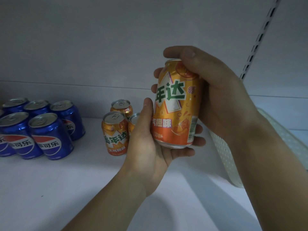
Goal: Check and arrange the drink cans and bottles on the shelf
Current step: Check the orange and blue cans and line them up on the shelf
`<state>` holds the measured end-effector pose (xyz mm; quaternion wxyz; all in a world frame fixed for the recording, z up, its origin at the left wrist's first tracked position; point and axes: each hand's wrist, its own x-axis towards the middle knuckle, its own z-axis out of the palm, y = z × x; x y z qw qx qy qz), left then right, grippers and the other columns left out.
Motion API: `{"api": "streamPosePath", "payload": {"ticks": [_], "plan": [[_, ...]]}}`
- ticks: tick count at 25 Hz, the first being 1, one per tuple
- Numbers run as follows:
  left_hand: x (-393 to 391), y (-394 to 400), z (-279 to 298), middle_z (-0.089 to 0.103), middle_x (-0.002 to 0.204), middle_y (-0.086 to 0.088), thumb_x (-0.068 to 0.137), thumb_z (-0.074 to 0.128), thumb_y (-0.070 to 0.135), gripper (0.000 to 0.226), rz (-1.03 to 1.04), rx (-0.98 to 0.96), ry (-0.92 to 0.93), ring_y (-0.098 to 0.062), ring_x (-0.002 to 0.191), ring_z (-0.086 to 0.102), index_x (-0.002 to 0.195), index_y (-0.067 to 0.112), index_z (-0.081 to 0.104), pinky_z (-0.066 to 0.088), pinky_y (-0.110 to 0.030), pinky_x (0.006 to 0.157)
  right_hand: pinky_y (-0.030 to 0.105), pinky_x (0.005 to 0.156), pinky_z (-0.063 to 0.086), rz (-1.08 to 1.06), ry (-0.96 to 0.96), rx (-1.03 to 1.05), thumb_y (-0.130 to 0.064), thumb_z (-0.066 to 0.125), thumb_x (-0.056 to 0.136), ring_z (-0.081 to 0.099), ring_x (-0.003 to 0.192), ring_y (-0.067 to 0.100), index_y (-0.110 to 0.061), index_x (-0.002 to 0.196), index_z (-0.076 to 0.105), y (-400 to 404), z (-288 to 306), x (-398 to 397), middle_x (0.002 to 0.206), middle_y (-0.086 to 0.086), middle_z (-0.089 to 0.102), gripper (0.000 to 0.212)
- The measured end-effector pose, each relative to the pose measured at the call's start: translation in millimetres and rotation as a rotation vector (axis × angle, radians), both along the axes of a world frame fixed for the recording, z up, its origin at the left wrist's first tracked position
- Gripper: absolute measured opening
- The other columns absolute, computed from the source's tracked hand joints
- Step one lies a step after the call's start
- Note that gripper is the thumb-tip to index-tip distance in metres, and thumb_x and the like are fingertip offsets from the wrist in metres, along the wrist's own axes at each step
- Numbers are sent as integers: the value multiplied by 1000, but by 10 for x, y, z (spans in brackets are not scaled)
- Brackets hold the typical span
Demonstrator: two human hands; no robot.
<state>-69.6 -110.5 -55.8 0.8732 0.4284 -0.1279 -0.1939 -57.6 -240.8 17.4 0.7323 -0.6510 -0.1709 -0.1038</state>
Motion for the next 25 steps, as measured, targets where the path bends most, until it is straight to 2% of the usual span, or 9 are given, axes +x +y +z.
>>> {"api": "streamPosePath", "payload": {"ticks": [2,3,5,8,10,15,19,23,25], "plan": [[7,3,6,77,104,-14,86,38,62,64,78,20,-45,-30,84,75,117,16,71,55,-55,88,47,88,62,-90,-42,-58,-31,64,90,75,98,35,-13,114,71,-5,18,-10,107,17,77,30],[3,0,17,78,101,-11,84,41,60,58,113,19,-56,-27,82,75,109,20,75,48,-60,95,45,87,62,-121,-55,-87,-32,66,89,76,96,32,-15,113,71,-4,26,-16,105,15,77,30],[-17,-15,33,77,92,-9,83,45,57,49,140,30,-53,-26,72,73,93,25,80,49,-55,87,46,91,61,-113,-42,-109,-36,65,88,76,100,29,-17,114,71,-4,29,-30,108,13,78,32],[-33,-16,16,73,91,-16,81,46,61,58,99,22,-16,-31,66,69,104,16,75,48,-35,62,48,94,60,-74,4,-125,-36,61,89,74,104,30,-18,111,73,9,17,-28,112,15,76,30],[-32,-14,18,71,93,-18,81,45,62,63,69,21,-11,-31,65,69,109,13,72,47,-32,55,50,94,60,-96,6,-129,-34,62,87,74,101,31,-18,106,75,6,5,-17,111,17,75,27],[-43,25,28,72,92,-20,81,42,65,70,11,36,-14,-33,67,71,109,9,73,52,-32,56,54,98,58,32,44,-54,-33,60,91,70,112,40,-13,124,68,-7,-18,-46,121,21,71,40],[-41,47,16,75,111,-12,85,48,67,59,72,94,-61,-34,102,72,119,24,71,57,-48,89,52,92,61,-92,-18,-135,-32,66,89,75,102,36,-17,124,67,-34,0,-44,110,16,76,38],[-66,5,33,78,95,-7,85,50,56,39,156,65,-53,-23,82,75,87,32,81,47,-61,97,52,95,60,-104,-16,-143,-37,65,88,74,105,32,-18,119,70,-13,2,-45,112,11,76,37],[-66,-2,26,78,95,-9,79,50,55,42,145,28,-24,-24,77,75,85,29,81,49,-56,95,52,95,60,-84,1,-150,-35,63,89,73,107,32,-17,119,70,-4,-2,-38,116,12,75,36]]}}
